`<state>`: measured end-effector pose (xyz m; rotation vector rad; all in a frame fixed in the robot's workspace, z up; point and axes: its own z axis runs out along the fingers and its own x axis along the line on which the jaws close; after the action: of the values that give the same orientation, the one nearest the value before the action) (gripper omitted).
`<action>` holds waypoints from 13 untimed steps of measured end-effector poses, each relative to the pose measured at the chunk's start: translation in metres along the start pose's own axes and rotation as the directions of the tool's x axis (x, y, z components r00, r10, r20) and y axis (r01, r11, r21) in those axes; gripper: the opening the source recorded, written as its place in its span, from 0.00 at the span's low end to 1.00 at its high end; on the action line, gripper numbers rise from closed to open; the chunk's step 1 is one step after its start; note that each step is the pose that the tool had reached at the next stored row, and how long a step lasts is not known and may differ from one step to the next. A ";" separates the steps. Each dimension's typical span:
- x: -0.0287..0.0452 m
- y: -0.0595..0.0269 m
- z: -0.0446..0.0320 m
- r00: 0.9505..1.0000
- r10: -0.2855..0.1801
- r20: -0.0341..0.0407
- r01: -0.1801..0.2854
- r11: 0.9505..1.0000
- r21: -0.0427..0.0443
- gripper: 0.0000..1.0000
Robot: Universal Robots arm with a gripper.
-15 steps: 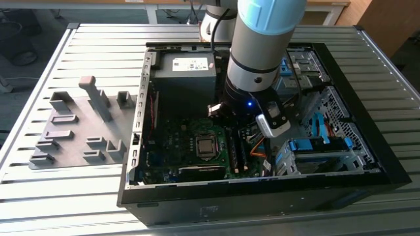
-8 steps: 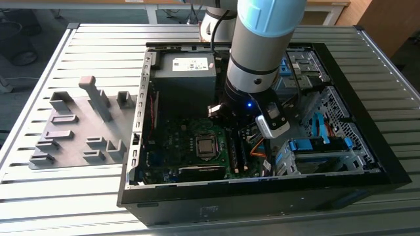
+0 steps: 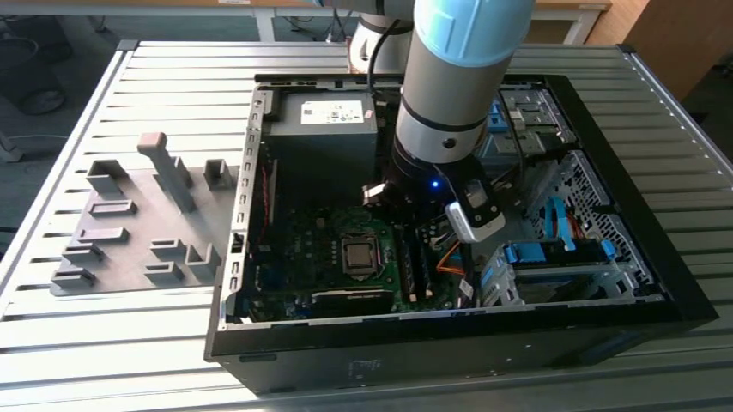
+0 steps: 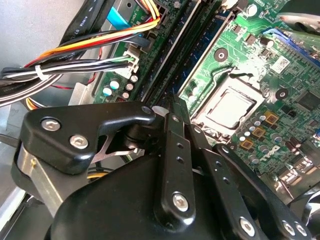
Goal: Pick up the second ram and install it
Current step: 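Press down the second ram until it locks into place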
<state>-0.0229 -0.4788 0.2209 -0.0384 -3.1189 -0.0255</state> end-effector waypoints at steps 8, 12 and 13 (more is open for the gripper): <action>-0.0001 -0.0001 0.0046 1.000 0.000 0.000 0.000 1.000 0.000 0.11; -0.0001 -0.0002 0.0066 1.000 0.000 0.000 0.000 1.000 0.000 0.11; -0.0001 -0.0004 0.0064 1.000 0.000 0.000 0.000 1.000 0.001 0.11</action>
<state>-0.0230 -0.4790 0.2145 -0.0384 -3.1185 -0.0246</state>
